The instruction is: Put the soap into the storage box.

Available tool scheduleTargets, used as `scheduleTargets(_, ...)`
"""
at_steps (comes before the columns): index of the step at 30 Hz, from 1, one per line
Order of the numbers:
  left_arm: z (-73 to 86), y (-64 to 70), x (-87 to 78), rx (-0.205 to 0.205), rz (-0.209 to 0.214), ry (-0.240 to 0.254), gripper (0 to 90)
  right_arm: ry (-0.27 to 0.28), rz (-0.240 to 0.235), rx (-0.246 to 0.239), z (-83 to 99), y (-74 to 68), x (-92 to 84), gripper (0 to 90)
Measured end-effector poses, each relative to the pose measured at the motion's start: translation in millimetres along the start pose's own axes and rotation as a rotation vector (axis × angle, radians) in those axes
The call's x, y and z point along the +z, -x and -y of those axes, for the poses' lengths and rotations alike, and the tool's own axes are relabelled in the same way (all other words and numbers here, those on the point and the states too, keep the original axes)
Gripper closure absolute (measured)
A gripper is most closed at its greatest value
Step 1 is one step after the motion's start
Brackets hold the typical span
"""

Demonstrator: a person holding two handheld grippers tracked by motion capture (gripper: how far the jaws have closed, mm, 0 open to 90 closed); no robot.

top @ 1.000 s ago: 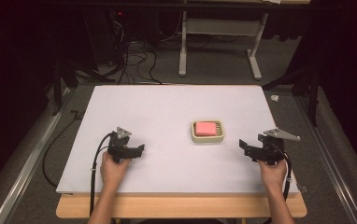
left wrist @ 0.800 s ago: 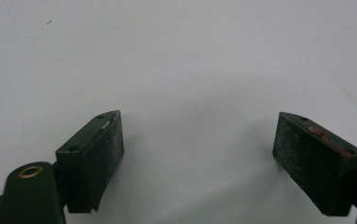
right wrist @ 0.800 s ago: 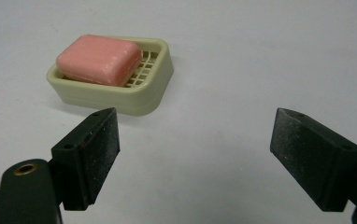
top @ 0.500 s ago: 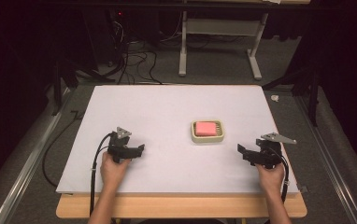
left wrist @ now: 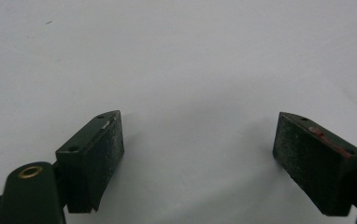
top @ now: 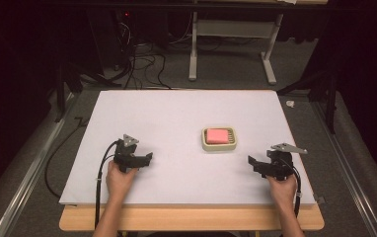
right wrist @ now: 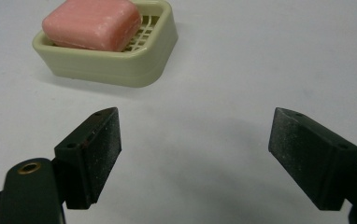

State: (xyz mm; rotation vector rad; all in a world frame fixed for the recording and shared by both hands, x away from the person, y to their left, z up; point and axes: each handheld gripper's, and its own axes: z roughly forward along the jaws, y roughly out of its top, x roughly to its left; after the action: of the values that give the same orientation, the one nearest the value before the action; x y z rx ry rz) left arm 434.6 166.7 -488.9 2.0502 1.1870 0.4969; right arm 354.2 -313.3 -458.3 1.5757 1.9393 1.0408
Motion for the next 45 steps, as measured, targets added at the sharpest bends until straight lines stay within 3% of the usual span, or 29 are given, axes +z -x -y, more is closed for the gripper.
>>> scheduleTargets(17, 0.0, 0.0, 0.0, 0.000, 0.000, 0.000, 16.8, -0.031, 0.008, -0.009, 6.5, -3.1, 14.2, 17.8)
scheduleTargets(32, 0.0, 0.0, 0.0, 0.000, 0.000, 0.000, 16.8, -0.074, 0.052, -0.023, 9.1, -5.0, 25.4, 17.8)
scheduleTargets(35, 0.0, 0.0, 0.0, 0.000, 0.000, 0.000, 16.8, -0.087, 0.058, -0.030, 8.7, -5.8, 26.8, 17.5)
scheduleTargets(39, 0.0, 0.0, 0.0, 0.001, 0.000, 0.000, 16.8, -0.108, 0.111, -0.099, 9.4, -14.3, 30.2, 16.8)
scheduleTargets(45, 0.0, 0.1, -0.1, 0.001, -0.001, 0.000, 16.8, -0.102, 0.104, -0.095, 10.0, -13.1, 30.3, 16.6)
